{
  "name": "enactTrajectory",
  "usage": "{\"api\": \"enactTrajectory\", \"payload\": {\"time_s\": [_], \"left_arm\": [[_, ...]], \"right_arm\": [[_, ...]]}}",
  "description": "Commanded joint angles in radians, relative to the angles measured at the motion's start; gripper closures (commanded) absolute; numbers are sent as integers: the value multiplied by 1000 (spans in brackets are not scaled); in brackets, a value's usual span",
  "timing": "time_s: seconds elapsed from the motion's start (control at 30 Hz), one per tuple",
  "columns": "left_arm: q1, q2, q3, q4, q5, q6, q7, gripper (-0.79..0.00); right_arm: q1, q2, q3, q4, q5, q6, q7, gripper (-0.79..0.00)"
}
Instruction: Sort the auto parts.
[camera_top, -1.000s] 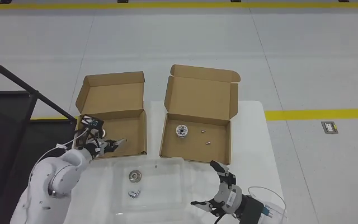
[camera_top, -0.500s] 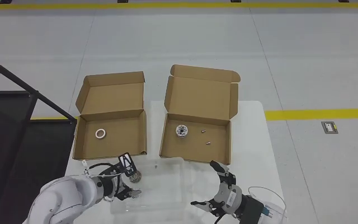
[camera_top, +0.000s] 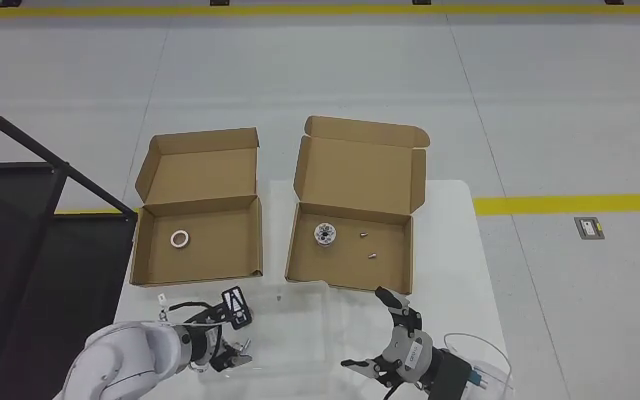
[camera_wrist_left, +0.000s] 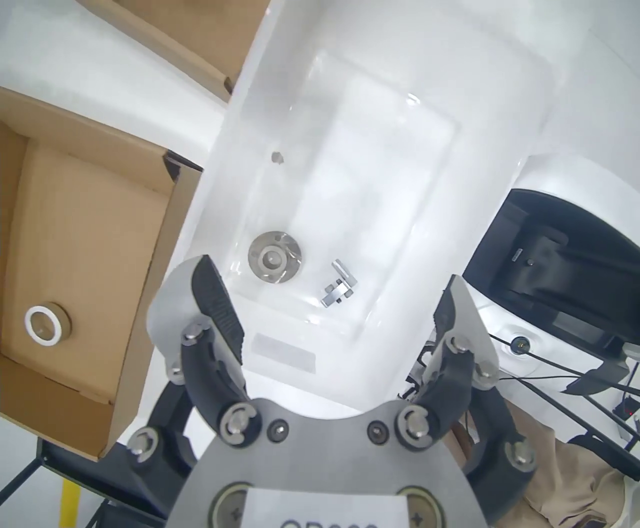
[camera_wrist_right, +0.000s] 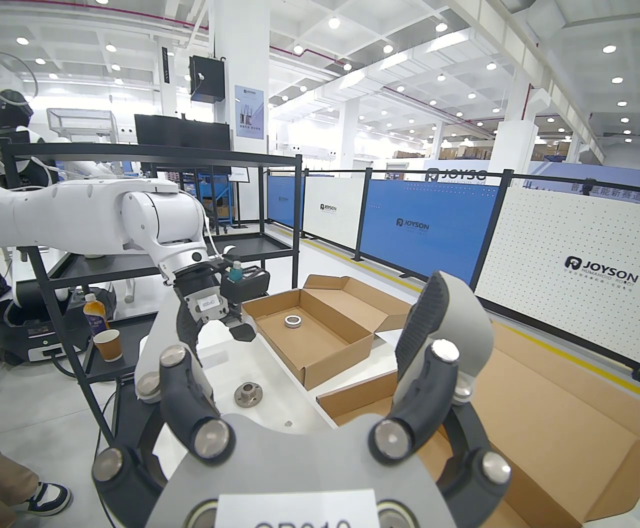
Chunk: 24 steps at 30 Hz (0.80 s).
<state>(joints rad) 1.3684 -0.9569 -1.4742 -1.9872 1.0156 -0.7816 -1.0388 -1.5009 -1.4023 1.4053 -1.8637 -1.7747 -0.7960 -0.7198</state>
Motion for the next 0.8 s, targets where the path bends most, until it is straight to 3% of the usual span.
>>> {"api": "enactTrajectory", "payload": {"time_s": [0.0,0.17,0.3,0.47,0.77], "left_arm": [[-9,3,26,6,23,21,-20,-785],[-57,1,94,41,50,86,-68,-782],[-112,-6,145,96,93,158,-68,-702],[-167,-14,212,163,159,207,-69,-659],[-257,-29,293,283,197,240,-26,-597]], "right_arm": [[0,0,0,0,0,0,0,-785],[0,0,0,0,0,0,0,-785],[0,0,0,0,0,0,0,-785],[0,0,0,0,0,0,0,-785],[0,0,0,0,0,0,0,-785]]}}
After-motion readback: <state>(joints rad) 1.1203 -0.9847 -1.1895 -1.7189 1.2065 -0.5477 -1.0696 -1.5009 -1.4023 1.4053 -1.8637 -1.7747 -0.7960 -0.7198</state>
